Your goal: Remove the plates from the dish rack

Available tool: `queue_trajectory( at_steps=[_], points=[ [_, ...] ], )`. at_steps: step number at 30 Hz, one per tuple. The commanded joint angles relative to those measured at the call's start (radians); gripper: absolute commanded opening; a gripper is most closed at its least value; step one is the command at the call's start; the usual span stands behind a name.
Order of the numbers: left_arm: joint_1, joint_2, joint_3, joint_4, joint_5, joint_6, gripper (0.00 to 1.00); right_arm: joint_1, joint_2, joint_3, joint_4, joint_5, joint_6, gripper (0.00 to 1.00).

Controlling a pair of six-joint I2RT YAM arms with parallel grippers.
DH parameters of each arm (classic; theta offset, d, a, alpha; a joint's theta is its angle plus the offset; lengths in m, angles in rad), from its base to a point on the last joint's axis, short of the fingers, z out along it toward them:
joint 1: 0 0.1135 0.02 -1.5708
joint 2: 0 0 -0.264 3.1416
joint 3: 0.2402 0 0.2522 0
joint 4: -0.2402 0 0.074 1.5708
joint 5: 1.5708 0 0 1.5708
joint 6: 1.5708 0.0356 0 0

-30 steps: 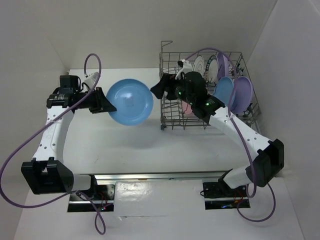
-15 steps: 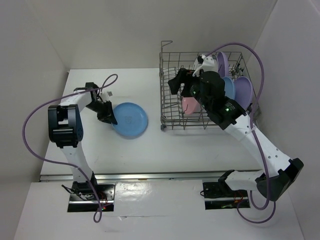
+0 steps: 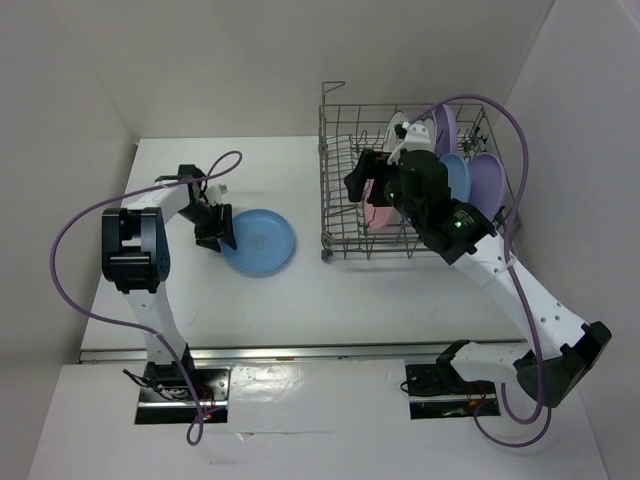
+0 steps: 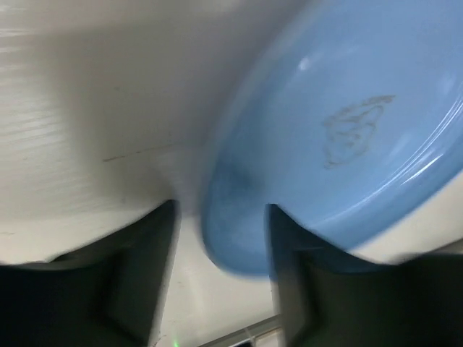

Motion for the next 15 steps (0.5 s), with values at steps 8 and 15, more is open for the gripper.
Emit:
queue_trajectory(
  at_steps=[8, 15],
  points=[
    [-0.020, -0.047, 0.025, 0.020, -0.154, -0.019, 1.00, 0.008, -0.004, 0.025, -0.076, 0.033, -0.012, 0.86],
    [-0.029, -0.161, 0.071, 0.011, -0.283, -0.063, 1.00, -0.020, 0.020, 0.091, -0.233, 0.101, -0.012, 0.89]
  ],
)
